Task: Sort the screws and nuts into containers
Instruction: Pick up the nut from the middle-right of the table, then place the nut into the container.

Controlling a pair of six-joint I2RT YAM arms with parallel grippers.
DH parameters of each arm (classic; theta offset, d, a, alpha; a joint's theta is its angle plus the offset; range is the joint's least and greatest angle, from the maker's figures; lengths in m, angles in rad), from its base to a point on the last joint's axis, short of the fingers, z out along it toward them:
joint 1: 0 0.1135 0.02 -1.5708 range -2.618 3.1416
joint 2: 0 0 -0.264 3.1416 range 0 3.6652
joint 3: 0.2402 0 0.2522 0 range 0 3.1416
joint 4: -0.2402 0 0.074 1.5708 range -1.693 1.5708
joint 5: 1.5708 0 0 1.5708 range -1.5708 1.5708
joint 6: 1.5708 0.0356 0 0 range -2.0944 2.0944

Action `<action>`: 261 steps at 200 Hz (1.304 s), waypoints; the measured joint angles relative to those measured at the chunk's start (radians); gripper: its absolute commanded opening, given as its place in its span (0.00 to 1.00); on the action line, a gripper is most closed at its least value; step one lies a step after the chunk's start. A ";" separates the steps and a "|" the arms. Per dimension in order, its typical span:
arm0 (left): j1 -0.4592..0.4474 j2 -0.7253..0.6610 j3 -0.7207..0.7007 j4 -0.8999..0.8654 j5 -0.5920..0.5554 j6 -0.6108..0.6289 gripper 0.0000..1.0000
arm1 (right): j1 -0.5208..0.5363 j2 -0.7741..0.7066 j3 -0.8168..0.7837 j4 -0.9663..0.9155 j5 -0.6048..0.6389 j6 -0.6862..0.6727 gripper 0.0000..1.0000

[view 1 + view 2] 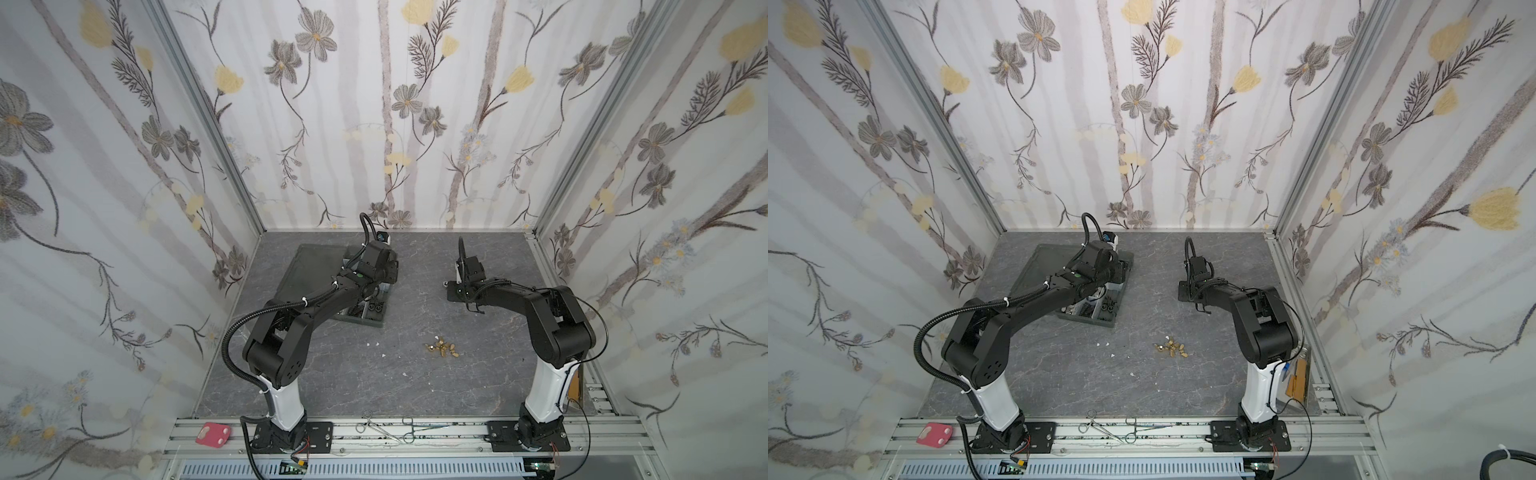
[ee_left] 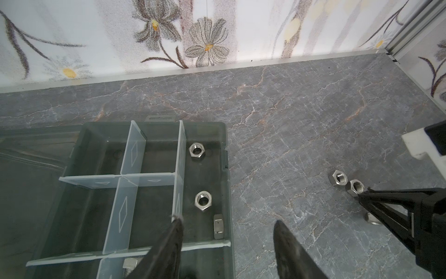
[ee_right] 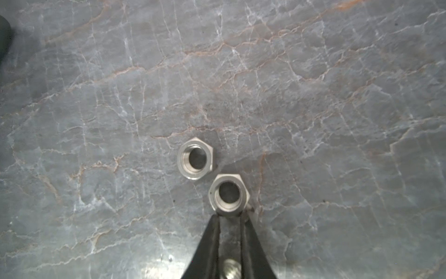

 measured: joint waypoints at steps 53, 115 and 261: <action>0.001 0.000 0.000 0.008 0.001 0.000 0.60 | 0.000 -0.010 0.004 -0.030 0.000 0.000 0.40; 0.005 0.006 -0.006 0.022 0.011 -0.002 0.61 | 0.006 0.000 -0.021 -0.015 0.011 -0.004 0.24; 0.032 -0.233 -0.294 0.268 0.034 -0.014 0.65 | 0.057 -0.037 0.147 -0.095 -0.098 0.007 0.03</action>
